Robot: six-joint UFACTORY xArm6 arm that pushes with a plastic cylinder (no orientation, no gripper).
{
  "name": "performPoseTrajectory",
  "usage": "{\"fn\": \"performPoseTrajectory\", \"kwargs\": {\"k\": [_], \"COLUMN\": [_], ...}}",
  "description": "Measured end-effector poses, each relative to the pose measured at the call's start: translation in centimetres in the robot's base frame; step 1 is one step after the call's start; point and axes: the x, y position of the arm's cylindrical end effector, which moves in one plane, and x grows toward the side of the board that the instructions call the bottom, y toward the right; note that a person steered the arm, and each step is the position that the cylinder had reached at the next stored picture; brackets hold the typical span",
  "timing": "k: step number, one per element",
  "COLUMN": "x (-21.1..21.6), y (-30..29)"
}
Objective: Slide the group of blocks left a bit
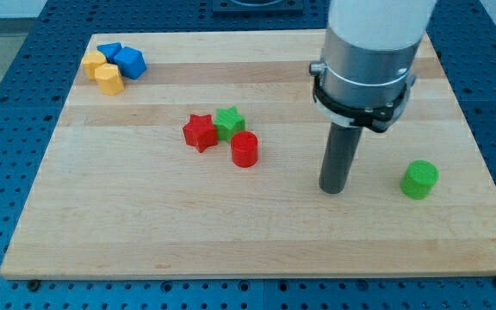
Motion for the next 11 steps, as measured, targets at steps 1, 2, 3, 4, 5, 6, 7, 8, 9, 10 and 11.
{"fn": "performPoseTrajectory", "kwargs": {"k": [1, 2, 3, 4, 5, 6, 7, 8, 9, 10, 11], "x": [-0.3, -4.0, -4.6, -7.6, -12.9, -14.4, -13.4, -9.2, -8.7, -8.7, -9.7], "y": [-4.3, -7.4, -9.8, -6.4, -2.8, -8.5, -11.4, -10.3, -10.4, -10.6, -12.1]}}
